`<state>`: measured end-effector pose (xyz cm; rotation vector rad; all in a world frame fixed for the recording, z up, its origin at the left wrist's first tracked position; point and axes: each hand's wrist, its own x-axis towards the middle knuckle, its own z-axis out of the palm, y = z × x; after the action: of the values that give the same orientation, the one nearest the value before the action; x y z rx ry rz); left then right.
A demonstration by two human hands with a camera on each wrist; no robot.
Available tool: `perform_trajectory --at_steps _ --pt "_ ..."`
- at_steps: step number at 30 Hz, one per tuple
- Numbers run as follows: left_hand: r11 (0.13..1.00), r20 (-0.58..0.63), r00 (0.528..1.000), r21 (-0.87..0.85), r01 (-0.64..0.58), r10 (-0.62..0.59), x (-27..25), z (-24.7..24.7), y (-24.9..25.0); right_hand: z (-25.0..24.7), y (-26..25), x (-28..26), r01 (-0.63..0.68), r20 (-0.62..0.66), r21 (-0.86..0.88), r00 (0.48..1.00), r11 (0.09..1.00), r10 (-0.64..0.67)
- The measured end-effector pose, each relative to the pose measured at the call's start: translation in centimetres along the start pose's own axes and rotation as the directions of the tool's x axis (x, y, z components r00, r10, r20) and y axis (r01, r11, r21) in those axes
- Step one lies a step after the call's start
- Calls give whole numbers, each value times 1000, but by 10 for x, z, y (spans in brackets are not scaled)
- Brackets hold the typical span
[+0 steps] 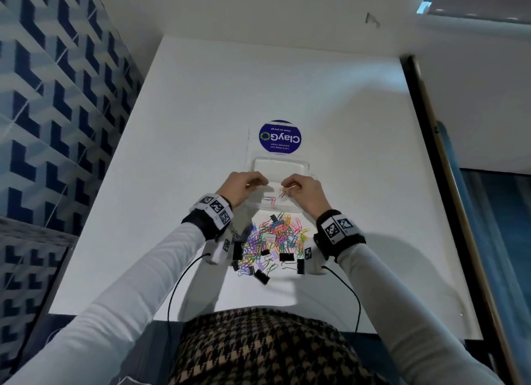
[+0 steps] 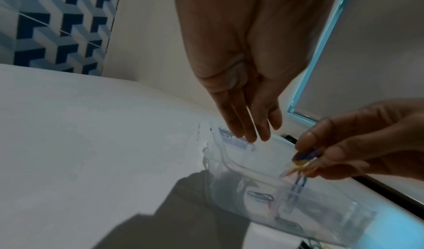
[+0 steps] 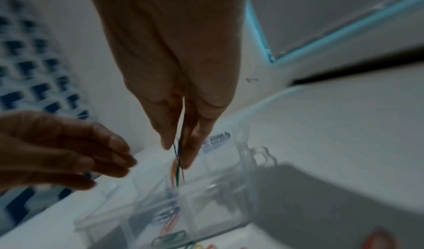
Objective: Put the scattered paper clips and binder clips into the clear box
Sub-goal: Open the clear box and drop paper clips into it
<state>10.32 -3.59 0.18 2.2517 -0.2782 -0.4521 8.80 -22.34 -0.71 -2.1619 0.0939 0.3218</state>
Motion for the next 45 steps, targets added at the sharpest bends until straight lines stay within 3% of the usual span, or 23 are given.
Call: perform_trajectory --at_steps 2,5,9,13,17,20,24,29,33,36,38,40,43,45 --pt "998 -43 999 -55 -6 4 -18 -1 -6 -2 3 -9 71 38 -139 997 988 -66" --pt "998 7 998 -6 56 -56 -45 5 -18 -11 13 -32 98 -46 -201 993 975 -110" --pt "972 88 989 211 100 -121 -52 24 -29 -4 31 -57 14 82 -389 996 921 20" --pt "881 168 974 469 56 -151 -45 49 -24 21 42 -62 -7 100 -529 993 849 70" --pt "837 207 962 546 40 -181 -41 58 -14 39 43 -62 3 114 -589 990 808 79" --pt "879 251 947 473 63 -203 -42 56 -17 41 45 -61 -6 133 -478 988 879 79" --pt "907 259 943 411 91 -211 -46 51 -22 29 56 -61 -128 66 -213 987 969 145" --pt "908 265 948 416 52 -176 -53 43 -18 13 58 -61 -156 6 53 988 986 155" --pt "976 185 964 140 167 -192 -56 34 -18 5 51 -68 -179 -13 175 983 968 184" --pt "976 144 969 -50 211 -202 -56 27 -20 6 55 -68 -214 -5 258 975 942 223" --pt "975 95 974 -64 211 -205 -54 24 -20 8 59 -67 -165 -37 168 984 972 174" --pt "979 93 975 2 203 -202 -51 23 -20 11 59 -66 -84 23 -20 996 996 84" --pt "975 152 970 150 166 -188 -50 27 -17 19 63 -66 37 176 -419 983 907 41" --pt "974 142 971 153 170 -192 -51 29 -15 24 61 -64 110 216 -508 976 854 2"
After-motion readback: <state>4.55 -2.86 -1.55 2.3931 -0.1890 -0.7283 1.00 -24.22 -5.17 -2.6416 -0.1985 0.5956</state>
